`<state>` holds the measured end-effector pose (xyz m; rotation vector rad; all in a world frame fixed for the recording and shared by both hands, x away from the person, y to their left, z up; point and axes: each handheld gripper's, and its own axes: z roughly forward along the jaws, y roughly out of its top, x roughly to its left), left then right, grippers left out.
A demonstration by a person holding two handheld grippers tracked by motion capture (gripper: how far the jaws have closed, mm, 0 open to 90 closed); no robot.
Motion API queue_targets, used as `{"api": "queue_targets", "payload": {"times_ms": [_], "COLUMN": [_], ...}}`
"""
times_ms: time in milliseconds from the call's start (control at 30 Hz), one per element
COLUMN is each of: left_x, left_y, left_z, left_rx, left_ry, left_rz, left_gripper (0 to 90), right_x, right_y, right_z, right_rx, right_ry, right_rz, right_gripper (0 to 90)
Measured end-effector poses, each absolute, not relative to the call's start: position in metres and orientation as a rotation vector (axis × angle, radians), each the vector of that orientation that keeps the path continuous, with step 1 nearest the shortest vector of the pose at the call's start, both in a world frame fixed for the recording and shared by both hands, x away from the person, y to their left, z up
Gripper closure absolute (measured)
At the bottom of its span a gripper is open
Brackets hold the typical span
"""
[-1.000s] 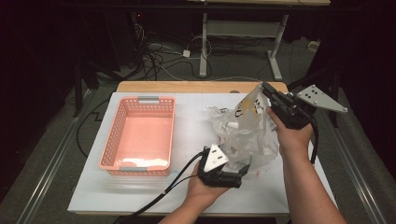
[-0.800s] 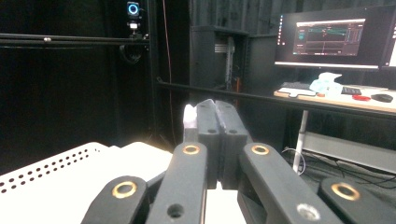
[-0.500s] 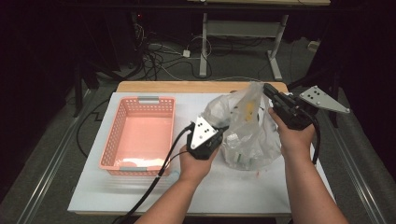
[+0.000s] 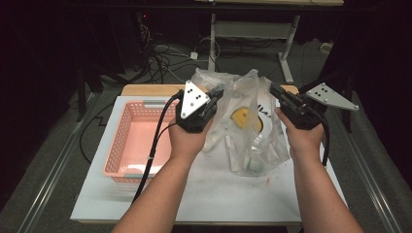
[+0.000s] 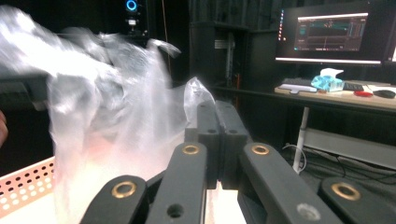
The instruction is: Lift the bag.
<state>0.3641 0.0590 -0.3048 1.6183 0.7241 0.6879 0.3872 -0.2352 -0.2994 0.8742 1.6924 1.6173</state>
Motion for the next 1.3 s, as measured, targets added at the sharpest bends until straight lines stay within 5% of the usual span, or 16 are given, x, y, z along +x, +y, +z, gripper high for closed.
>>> {"api": "queue_targets", "payload": {"times_ms": [433, 767, 1133, 1300], "left_x": [0.318, 0.301, 0.291, 0.288], "left_y": [0.094, 0.081, 0.065, 0.063], "left_z": [-0.356, -0.404, -0.438, -0.445], "left_rx": [1.631, 1.781, 1.873, 1.884], "left_ry": [0.821, 0.815, 0.798, 0.802], "left_rz": [0.603, 0.418, 0.359, 0.345], "left_gripper": [30.2, 17.4, 0.8, 0.0], "right_x": [0.369, 0.349, 0.335, 0.329], "right_y": [-0.253, -0.265, -0.294, -0.308], "right_z": [-0.305, -0.322, -0.365, -0.388], "right_rx": [0.833, 0.844, 0.966, 1.034], "right_ry": [1.724, 1.771, 1.777, 1.796], "right_rz": [1.587, 1.536, 1.430, 1.391], "right_gripper": [80.5, 63.0, 25.4, 15.4]}}
